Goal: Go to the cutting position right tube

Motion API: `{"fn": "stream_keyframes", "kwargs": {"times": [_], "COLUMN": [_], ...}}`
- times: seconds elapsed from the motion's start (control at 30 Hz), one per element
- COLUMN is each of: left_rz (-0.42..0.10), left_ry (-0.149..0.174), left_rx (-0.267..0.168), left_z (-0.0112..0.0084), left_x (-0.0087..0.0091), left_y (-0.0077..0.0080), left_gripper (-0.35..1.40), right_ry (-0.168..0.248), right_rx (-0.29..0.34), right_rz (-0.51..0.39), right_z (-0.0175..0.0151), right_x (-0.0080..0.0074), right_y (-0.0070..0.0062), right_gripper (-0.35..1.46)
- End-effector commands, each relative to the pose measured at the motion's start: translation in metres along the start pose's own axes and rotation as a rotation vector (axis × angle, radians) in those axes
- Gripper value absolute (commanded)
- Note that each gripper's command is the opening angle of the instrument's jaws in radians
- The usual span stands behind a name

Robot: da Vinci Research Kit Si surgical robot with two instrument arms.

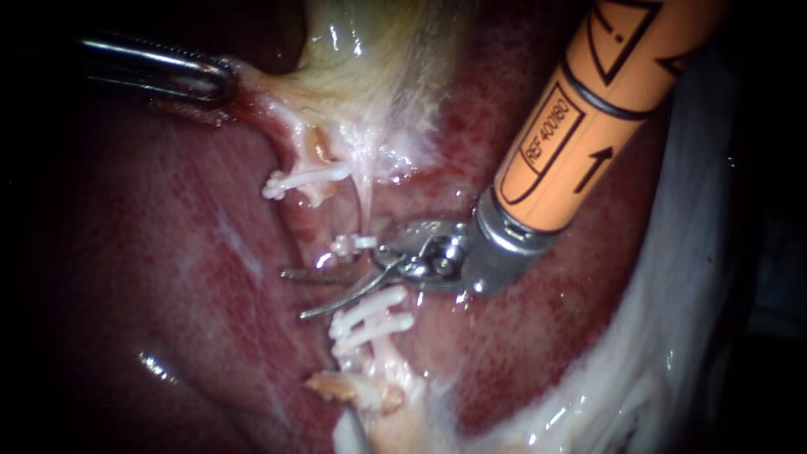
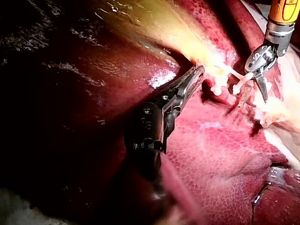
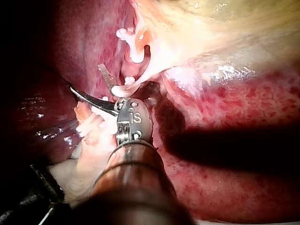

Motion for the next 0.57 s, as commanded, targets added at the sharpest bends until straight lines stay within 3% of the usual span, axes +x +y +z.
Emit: {"fn": "stream_keyframes", "kwargs": {"times": [0.03,0.17,0.57], "left_rz": [0.000,0.000,0.000], "left_ry": [0.000,0.000,0.000], "left_rx": [0.000,0.000,0.000], "left_z": [-0.0001,-0.0001,-0.0001], "left_x": [0.0000,0.0000,0.0000], "left_y": [0.0000,0.0000,0.0000], "left_gripper": [-0.35,-0.35,-0.35], "right_ry": [-0.002,0.001,0.000], "right_rx": [0.004,0.009,0.009], "right_rz": [0.001,0.002,0.001], "right_z": [0.0000,0.0003,0.0003], "right_x": [0.0003,0.0006,0.0005], "right_y": [-0.0005,-0.0011,-0.0011], "right_gripper": [1.40,1.40,1.38]}}
